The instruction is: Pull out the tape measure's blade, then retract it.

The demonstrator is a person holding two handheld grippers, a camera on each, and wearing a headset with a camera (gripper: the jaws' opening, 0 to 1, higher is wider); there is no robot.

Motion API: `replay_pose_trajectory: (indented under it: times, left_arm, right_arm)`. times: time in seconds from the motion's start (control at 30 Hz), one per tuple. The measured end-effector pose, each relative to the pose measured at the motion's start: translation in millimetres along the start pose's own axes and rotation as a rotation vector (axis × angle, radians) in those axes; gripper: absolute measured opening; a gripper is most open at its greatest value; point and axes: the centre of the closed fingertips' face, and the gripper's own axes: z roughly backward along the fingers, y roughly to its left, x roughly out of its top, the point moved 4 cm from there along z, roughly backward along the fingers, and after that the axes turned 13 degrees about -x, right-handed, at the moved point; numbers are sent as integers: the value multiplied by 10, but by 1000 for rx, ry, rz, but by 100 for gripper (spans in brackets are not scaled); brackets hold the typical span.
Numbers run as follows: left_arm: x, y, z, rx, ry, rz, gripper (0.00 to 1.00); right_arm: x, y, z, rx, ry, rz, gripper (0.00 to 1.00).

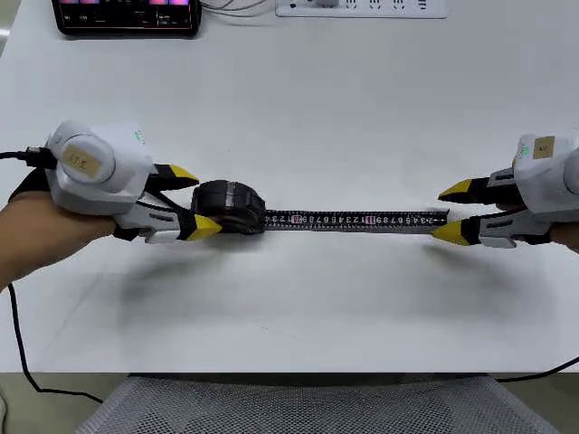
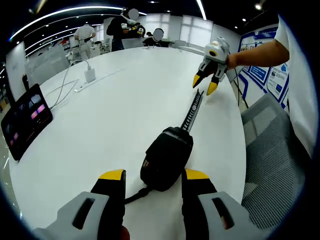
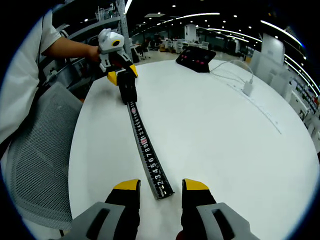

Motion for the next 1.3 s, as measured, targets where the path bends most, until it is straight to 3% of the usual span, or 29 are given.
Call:
replay_pose_trajectory:
  times: [0.23, 0.53, 1.3]
  left_arm:
    - [-72, -43, 154, 40, -41, 41, 42]
    - [-132, -60, 315, 128, -116, 89, 48]
    - [-356, -401, 588, 210, -208, 140, 67]
  right_arm:
    - [-5, 40, 100, -42, -16, -32, 33]
    - [-8, 85, 198, -121, -42, -90, 42]
    - [-41, 337, 475, -208, -94, -212, 63]
